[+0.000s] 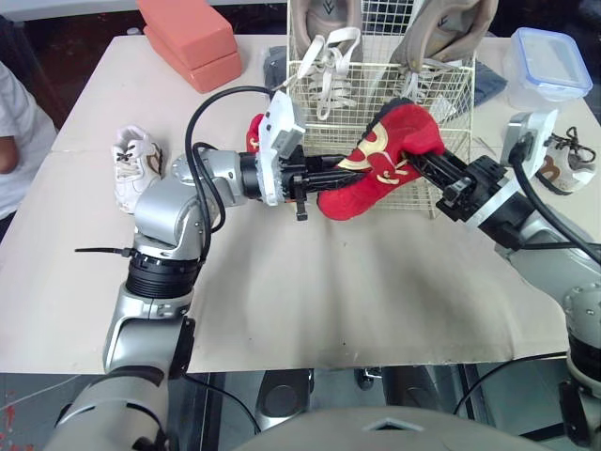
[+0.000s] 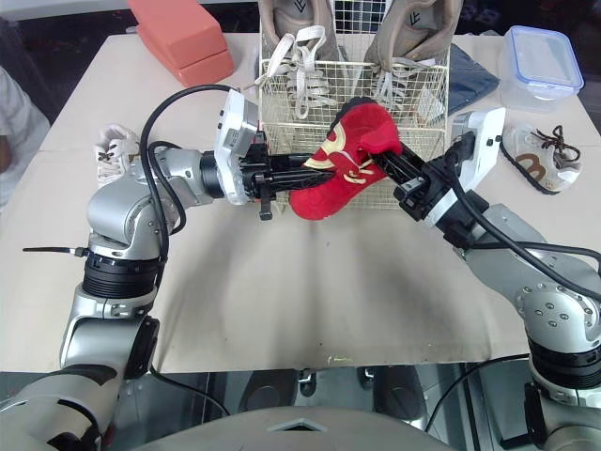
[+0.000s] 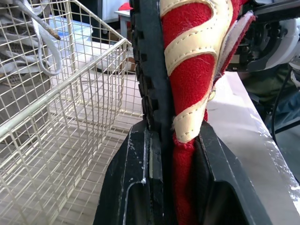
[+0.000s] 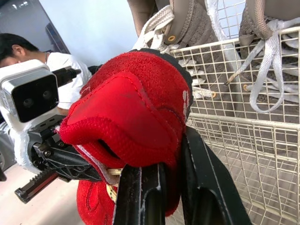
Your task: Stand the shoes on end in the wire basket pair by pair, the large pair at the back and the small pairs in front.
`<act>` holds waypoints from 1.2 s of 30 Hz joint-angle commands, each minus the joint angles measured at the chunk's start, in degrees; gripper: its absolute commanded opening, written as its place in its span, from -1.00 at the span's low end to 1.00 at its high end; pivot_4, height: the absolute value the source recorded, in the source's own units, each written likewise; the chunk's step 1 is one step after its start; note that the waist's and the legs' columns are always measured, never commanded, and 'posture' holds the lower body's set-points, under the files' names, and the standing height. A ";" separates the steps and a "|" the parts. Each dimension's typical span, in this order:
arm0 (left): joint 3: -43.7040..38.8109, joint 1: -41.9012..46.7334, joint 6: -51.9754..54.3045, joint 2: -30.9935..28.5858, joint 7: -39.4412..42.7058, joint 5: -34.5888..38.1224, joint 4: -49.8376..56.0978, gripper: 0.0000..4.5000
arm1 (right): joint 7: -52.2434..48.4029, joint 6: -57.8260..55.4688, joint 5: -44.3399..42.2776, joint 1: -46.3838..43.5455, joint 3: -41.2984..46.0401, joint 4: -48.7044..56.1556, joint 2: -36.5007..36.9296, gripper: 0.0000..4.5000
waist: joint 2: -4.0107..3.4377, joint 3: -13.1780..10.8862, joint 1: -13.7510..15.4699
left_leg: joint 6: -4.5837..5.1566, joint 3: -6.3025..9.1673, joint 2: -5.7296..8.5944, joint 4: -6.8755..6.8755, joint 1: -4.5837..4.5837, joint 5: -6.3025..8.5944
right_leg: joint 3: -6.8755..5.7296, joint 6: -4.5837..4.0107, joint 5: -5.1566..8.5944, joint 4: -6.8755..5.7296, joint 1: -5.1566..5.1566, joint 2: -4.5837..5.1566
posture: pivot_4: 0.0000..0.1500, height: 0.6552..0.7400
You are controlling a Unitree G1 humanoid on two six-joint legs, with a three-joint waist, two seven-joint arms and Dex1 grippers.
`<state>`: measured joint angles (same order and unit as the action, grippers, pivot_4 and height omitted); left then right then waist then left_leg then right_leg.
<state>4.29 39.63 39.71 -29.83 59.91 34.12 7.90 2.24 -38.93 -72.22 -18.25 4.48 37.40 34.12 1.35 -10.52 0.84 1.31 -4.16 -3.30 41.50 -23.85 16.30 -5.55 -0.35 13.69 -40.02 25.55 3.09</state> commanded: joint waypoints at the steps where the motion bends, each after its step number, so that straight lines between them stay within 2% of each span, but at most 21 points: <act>1: -2.05 1.71 2.03 -0.76 0.31 2.83 1.48 0.02 | 0.38 0.31 -0.57 -2.51 2.04 1.71 -0.06 -1.00 | 0.00 0.00 -0.02 | 0.00 0.00 0.00 0.00 0.00 0.00 | 0.00 0.00 0.00 0.00 0.00 0.00 | 1.00 -0.27; 3: -2.37 1.36 1.94 -1.43 0.19 2.87 2.27 0.44 | 1.33 0.58 -1.17 -4.29 3.10 1.85 -0.20 -1.00 | 0.00 0.00 -0.14 | 0.00 -0.02 0.00 0.00 0.00 0.00 | 0.02 0.00 0.00 0.00 0.01 -0.01 | 1.00 -0.27; 6: -3.22 1.04 0.07 -1.83 -1.59 1.60 3.23 0.89 | 3.16 0.81 -3.35 -6.86 4.96 2.30 0.41 -1.00 | -0.01 0.00 -0.09 | 0.00 -0.02 0.00 -0.03 0.00 0.00 | 0.02 0.00 0.00 0.00 0.04 -0.02 | 1.00 -0.27; 7: -4.01 0.95 0.63 -2.19 -1.98 2.26 3.96 0.98 | 4.17 0.88 -4.75 -7.92 5.70 2.60 0.87 -1.00 | -0.01 0.00 -0.06 | 0.00 -0.02 0.00 -0.04 -0.02 0.00 | 0.02 0.00 0.00 0.00 0.06 -0.02 | 1.00 -0.27; 13: -7.88 -0.81 4.24 -5.15 -5.03 5.20 8.72 0.98 | 10.33 1.62 -11.05 -12.89 9.28 2.37 2.86 -1.00 | 0.00 0.00 -0.05 | -0.01 -0.03 -0.01 -0.12 -0.03 -0.01 | 0.03 -0.01 -0.01 0.06 0.08 0.00 | 1.00 -0.27; 19: -8.19 -3.18 4.58 -6.08 -6.59 5.74 11.11 0.98 | 11.85 2.34 -7.99 -13.24 8.81 1.12 2.88 -1.00 | 0.00 0.00 -0.02 | -0.01 -0.05 -0.01 -0.13 -0.02 -0.01 | 0.06 -0.01 -0.01 0.07 0.07 0.04 | 1.00 -0.27; 29: -11.45 -1.38 7.03 -7.31 -12.15 9.12 16.29 0.98 | 10.86 3.10 9.72 -14.12 7.95 -4.29 2.51 -1.00 | -0.01 0.00 -0.03 | -0.02 -0.06 -0.02 -0.18 -0.02 -0.01 | 0.06 -0.01 0.00 0.10 0.08 0.03 | 1.00 -0.27; 36: -12.42 -1.23 7.11 -8.46 -15.74 9.21 18.18 0.98 | 5.48 2.60 23.96 -11.19 4.90 -6.67 4.80 -1.00 | -0.01 0.00 -0.03 | -0.02 -0.07 -0.01 -0.18 -0.01 -0.01 | 0.07 0.00 0.00 0.08 0.08 0.03 | 1.00 -0.27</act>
<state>-6.54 37.31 47.28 -37.64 44.83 42.80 23.98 9.12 -37.45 -51.20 -28.81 8.84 29.50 38.06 1.34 -10.52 0.82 1.29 -4.23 -3.31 41.32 -23.86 16.29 -5.48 -0.35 13.69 -39.94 25.63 3.12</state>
